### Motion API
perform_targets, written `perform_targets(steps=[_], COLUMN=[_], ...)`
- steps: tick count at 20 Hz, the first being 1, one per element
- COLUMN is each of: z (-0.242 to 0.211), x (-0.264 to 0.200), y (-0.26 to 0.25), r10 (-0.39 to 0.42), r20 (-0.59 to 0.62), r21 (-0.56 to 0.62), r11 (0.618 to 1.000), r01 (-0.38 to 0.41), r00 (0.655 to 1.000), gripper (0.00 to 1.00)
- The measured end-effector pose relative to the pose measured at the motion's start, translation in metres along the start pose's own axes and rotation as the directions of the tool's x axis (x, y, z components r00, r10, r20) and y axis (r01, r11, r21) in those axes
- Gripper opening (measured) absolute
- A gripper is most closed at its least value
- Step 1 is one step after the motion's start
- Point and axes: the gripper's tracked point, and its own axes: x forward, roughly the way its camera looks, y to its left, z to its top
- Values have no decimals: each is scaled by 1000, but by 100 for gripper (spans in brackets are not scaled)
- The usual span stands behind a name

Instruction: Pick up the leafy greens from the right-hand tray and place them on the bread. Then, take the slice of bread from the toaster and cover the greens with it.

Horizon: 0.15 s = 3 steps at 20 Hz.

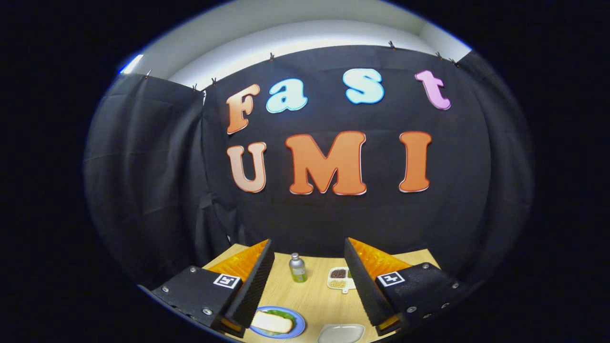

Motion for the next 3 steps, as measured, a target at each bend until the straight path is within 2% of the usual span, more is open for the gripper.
perform_targets(steps=[3], z=[34], x=[-9], y=[2], r10=[-7], r20=[69], r21=[-5], r11=[1000], r01=[8], r00=[998], gripper=[93])
